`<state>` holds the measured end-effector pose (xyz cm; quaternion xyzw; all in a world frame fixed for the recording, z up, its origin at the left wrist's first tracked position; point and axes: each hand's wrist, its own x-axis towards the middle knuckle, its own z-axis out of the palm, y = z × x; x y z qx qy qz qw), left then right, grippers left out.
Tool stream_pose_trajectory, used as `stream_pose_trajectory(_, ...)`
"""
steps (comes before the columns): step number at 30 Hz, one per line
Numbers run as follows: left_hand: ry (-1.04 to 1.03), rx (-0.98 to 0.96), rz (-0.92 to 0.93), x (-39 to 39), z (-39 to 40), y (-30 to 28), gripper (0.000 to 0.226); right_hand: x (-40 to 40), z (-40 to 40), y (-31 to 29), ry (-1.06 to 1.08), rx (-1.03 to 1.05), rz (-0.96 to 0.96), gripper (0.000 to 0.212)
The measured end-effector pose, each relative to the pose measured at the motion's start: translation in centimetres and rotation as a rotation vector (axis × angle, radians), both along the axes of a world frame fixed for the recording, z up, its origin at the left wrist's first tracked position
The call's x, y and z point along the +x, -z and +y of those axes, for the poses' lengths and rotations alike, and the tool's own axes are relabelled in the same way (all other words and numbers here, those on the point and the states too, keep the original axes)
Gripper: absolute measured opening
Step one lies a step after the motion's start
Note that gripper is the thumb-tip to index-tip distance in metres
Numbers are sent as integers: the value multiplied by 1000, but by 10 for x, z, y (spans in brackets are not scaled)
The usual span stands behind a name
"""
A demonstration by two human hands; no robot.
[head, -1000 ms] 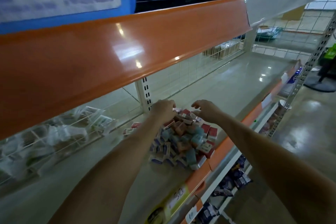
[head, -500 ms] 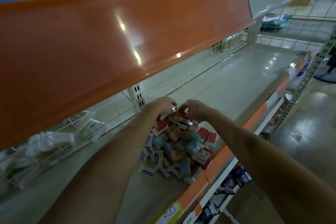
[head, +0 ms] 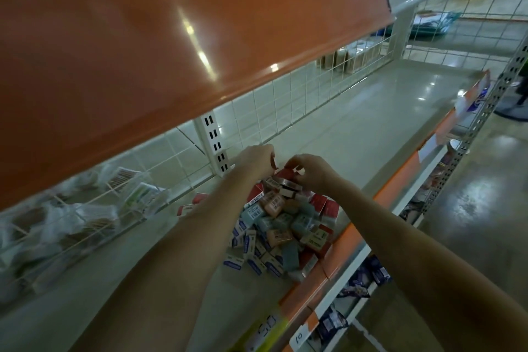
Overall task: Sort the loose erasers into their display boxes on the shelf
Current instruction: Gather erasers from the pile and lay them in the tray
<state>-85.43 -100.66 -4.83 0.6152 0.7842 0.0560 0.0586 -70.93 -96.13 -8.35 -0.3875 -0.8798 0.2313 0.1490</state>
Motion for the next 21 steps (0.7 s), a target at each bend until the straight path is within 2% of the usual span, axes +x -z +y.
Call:
stream_pose_trajectory(6, -10, 215, -267, 0, -28, -2, 38, 13, -11, -6, 49, 5, 154, 26)
stream_pose_trajectory(14, -72, 306, -878, -10, -82, -15, 32, 23, -44, -29, 43, -56, 423, 31)
stream_pose_trajectory(21, -57, 366, -1071, -14, -143, -22, 29, 22, -87, -40, -56, -174, 611, 29)
